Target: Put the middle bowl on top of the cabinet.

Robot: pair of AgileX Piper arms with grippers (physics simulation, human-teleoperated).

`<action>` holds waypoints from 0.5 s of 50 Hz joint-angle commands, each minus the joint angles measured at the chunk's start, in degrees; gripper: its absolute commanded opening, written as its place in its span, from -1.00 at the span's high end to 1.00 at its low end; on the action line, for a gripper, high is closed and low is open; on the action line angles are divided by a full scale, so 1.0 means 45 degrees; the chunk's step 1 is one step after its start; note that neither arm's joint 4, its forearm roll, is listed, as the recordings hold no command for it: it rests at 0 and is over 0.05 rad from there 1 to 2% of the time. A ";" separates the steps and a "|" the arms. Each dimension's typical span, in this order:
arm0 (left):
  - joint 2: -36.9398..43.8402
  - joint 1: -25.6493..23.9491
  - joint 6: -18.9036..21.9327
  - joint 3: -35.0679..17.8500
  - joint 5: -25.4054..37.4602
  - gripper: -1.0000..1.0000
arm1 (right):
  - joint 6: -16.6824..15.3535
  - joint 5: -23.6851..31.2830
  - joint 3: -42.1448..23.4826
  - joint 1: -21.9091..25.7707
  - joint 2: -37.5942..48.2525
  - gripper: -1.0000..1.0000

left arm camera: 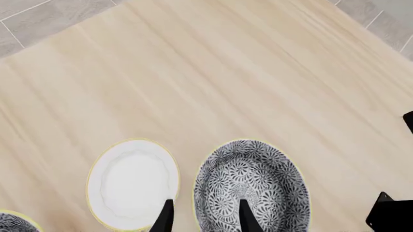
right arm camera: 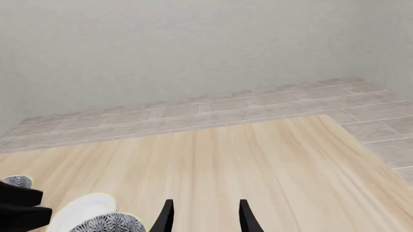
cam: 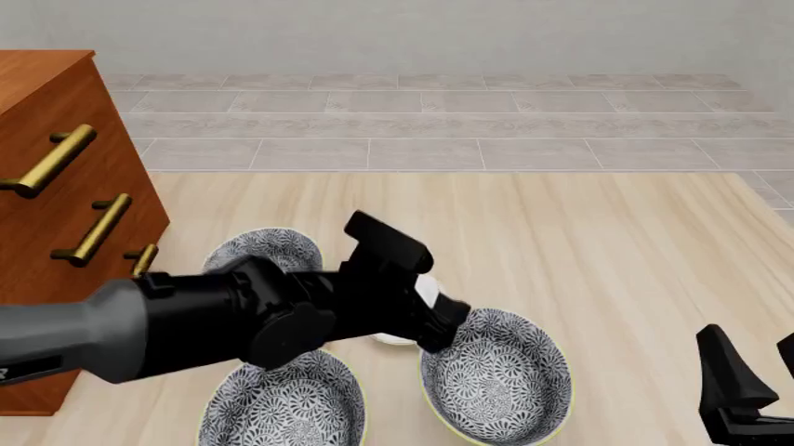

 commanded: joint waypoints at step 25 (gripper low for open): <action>0.0942 -0.0167 -0.0977 0.0258 -0.0385 -1.00 | 0.0007 0.0063 0.0005 0.0022 -0.0051 -1.00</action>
